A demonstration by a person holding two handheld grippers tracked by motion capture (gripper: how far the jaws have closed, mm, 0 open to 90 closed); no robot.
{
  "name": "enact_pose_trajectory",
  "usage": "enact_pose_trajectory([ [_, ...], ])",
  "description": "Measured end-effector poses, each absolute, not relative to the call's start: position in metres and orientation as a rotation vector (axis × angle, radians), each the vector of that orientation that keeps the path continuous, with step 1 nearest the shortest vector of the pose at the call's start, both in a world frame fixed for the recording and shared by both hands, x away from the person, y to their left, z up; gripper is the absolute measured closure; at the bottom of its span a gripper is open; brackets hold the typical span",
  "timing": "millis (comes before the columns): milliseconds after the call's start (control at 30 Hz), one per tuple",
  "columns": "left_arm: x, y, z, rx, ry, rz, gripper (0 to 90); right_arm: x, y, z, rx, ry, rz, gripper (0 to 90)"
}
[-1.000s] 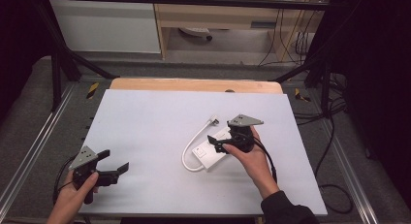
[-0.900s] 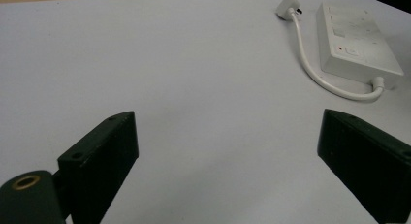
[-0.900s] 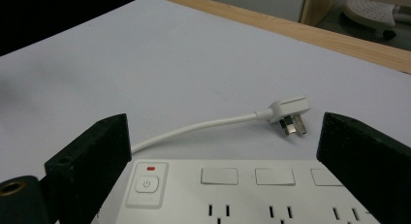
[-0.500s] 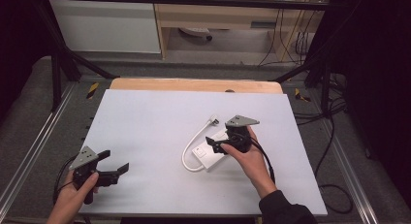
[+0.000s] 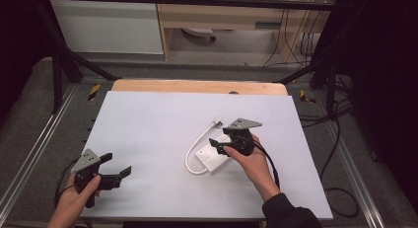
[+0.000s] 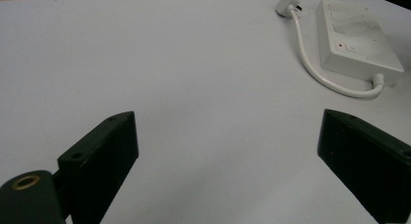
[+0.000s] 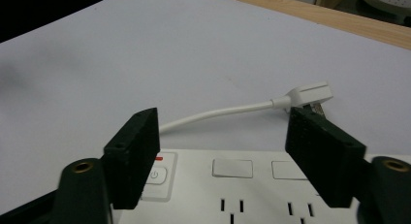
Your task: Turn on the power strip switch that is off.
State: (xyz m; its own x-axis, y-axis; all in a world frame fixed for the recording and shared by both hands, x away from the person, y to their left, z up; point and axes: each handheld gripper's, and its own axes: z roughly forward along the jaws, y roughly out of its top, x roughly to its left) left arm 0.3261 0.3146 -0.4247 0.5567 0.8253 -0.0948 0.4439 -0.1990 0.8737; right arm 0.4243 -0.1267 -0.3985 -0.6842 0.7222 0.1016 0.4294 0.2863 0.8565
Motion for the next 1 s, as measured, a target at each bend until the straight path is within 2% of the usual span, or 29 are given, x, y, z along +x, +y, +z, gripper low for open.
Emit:
enact_pose_trajectory([
  [33,0.326,0.315,-0.425,1.832,1.041,0.498,7.7,0.424,-0.127,-0.398,1.048,2.254,1.353,33.7],
  [133,0.326,0.315,-0.425,1.832,1.041,0.498,7.7,0.425,-0.126,-0.400,1.057,2.250,1.351,43.2],
  [267,0.326,0.315,-0.425,1.832,1.041,0.497,7.8,0.426,-0.127,-0.402,1.065,2.250,1.353,49.1],
  [800,0.326,0.315,-0.424,1.825,1.046,0.501,7.7,0.425,-0.123,-0.416,1.033,2.247,1.353,82.5],
  [1000,0.326,0.315,-0.424,1.829,1.046,0.514,7.8,0.425,-0.126,-0.424,1.076,2.228,1.362,88.4],
])
